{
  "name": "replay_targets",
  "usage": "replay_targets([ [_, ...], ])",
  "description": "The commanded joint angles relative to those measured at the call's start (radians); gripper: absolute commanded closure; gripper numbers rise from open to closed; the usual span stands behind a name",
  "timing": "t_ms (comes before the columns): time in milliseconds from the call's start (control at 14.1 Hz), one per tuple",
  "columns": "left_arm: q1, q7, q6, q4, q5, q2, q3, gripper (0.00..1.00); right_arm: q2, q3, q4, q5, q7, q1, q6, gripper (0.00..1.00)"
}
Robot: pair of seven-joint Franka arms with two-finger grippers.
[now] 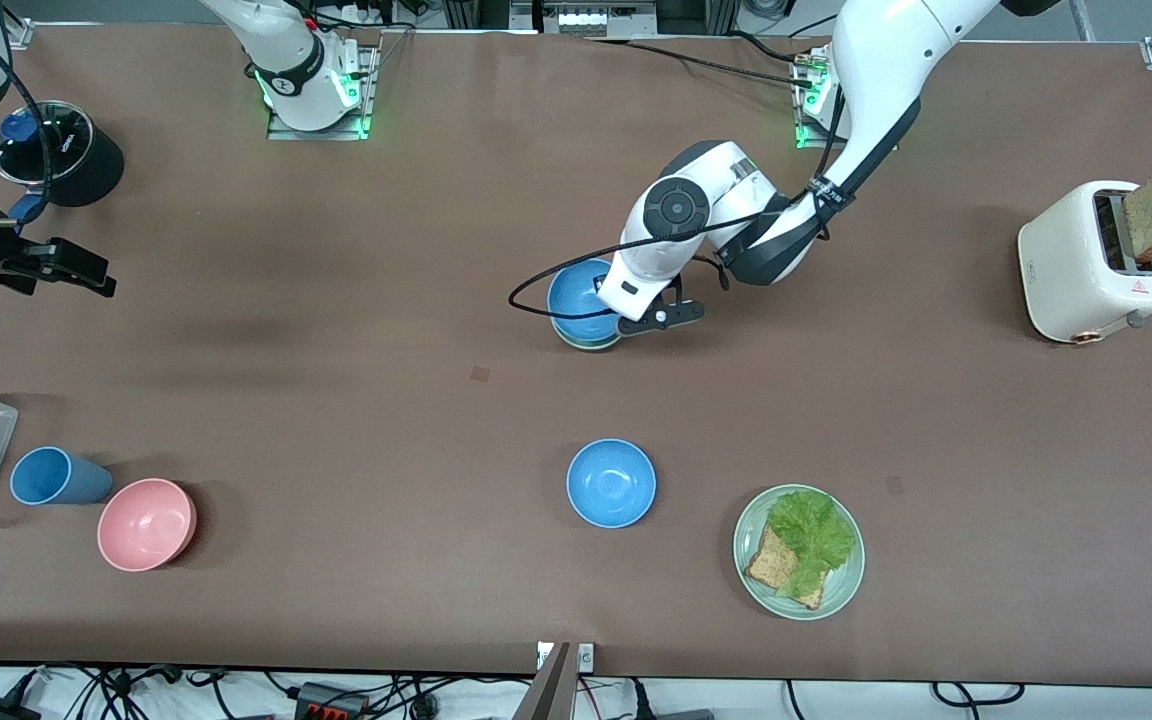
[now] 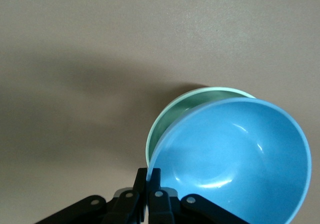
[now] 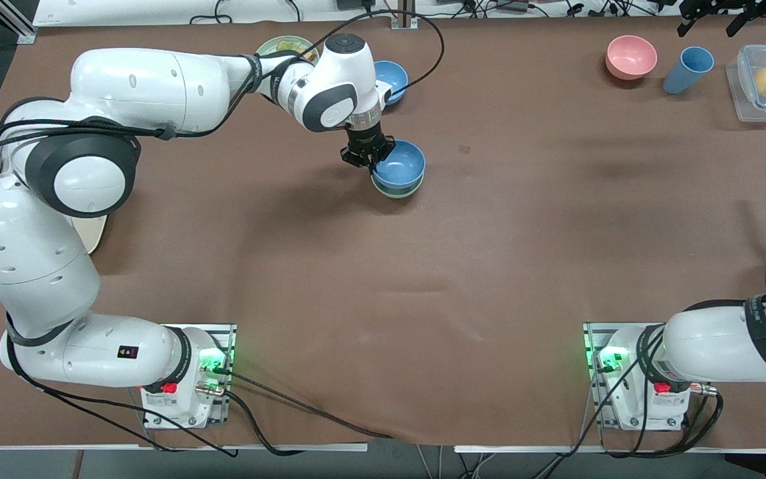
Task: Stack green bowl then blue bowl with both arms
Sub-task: 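Lower the blue bowl into the green bowl and open the left gripper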
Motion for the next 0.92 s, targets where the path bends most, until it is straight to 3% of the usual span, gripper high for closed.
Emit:
replay_targets([
  [0, -0.007, -0.025, -0.037, 0.014, 0.028, -0.003, 0.008, 0.72, -0.017, 0.001, -0.007, -0.011, -0.001, 0.004, 0.002, 0.0],
  [213, 0.02, -0.015, -0.089, 0.034, 0.029, -0.012, 0.006, 0.59, -0.017, 0.001, -0.007, -0.011, -0.001, 0.004, 0.002, 0.0],
  [426, 0.056, 0.046, -0.142, 0.058, 0.029, -0.026, 0.0, 0.58, -0.017, 0.001, -0.007, -0.012, -0.001, 0.004, 0.004, 0.0],
  [852, 0.223, 0.275, -0.435, 0.218, 0.017, -0.054, -0.072, 0.54, -0.017, 0.001, -0.007, -0.012, -0.001, 0.004, 0.004, 0.0],
])
